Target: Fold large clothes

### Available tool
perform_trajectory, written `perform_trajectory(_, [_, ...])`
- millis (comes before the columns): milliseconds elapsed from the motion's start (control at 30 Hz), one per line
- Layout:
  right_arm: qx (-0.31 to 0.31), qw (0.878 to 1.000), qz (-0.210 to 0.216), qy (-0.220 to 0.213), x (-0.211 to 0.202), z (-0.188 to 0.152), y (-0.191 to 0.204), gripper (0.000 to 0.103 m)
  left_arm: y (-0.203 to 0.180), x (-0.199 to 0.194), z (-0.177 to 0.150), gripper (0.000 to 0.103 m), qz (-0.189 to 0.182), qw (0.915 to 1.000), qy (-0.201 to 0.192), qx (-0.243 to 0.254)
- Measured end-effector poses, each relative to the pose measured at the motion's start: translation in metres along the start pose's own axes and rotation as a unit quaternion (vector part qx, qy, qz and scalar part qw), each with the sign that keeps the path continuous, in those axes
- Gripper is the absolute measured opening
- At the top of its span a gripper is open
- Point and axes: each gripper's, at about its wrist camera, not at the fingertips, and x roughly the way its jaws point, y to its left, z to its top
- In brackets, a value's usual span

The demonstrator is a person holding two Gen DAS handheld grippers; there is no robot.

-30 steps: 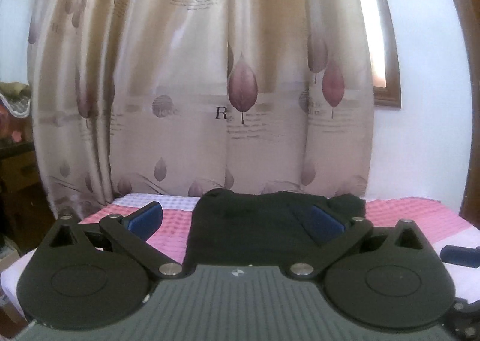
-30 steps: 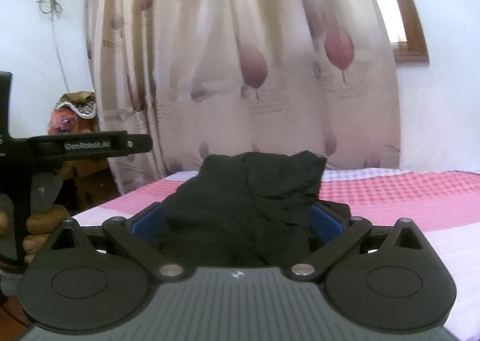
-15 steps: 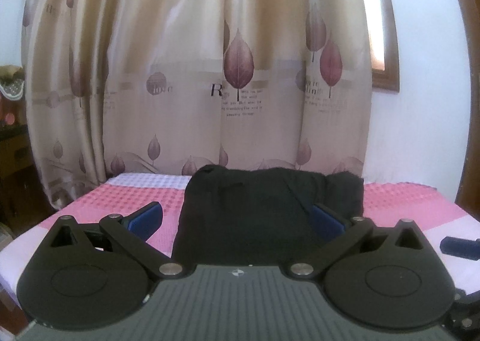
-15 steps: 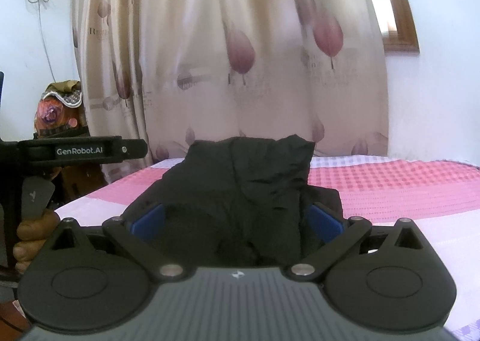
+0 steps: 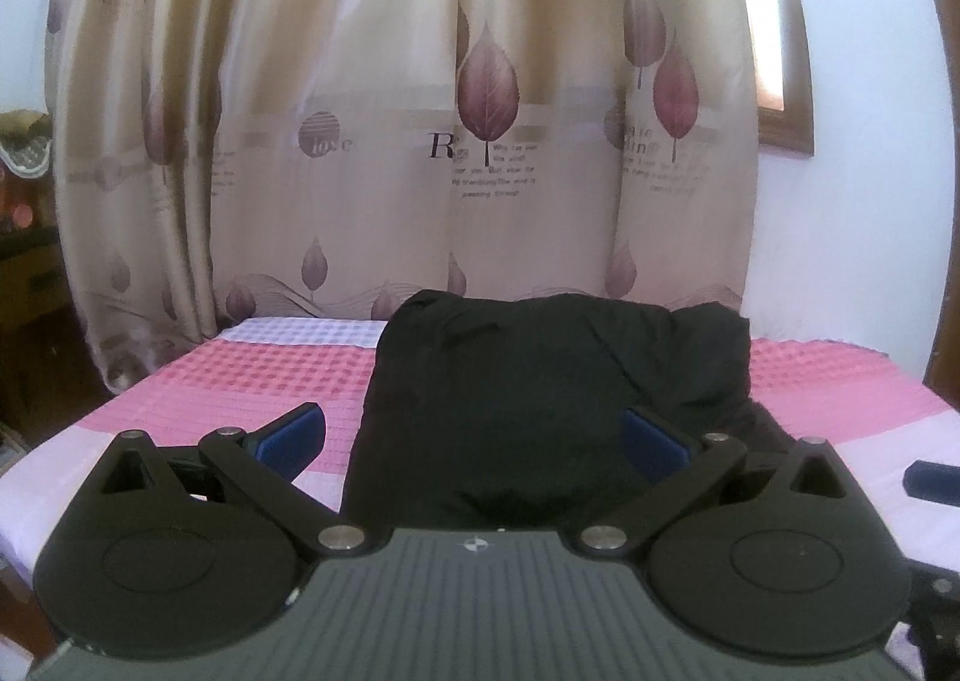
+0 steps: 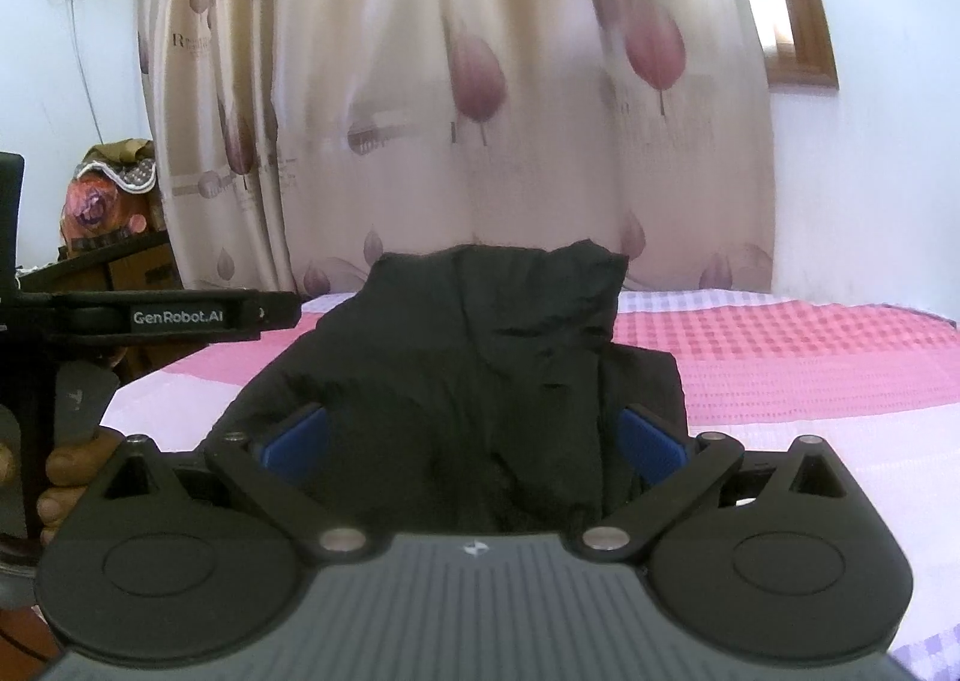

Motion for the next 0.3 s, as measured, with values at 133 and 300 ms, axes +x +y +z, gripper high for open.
perform_trajectory(133, [0.001,1.000,0.000,-0.002,-0.0008,0.0003,-0.0005,0.103,0.0029,0.0022,-0.0027,0.103,-0.002,1.0000,-0.006,-0.005])
perform_trajectory(300, [-0.002,1.000,-0.005,-0.006,-0.0022,0.0011,0.0009,0.103,0.0028,0.0014,-0.0049,0.103,-0.008,0.9999,-0.004,-0.008])
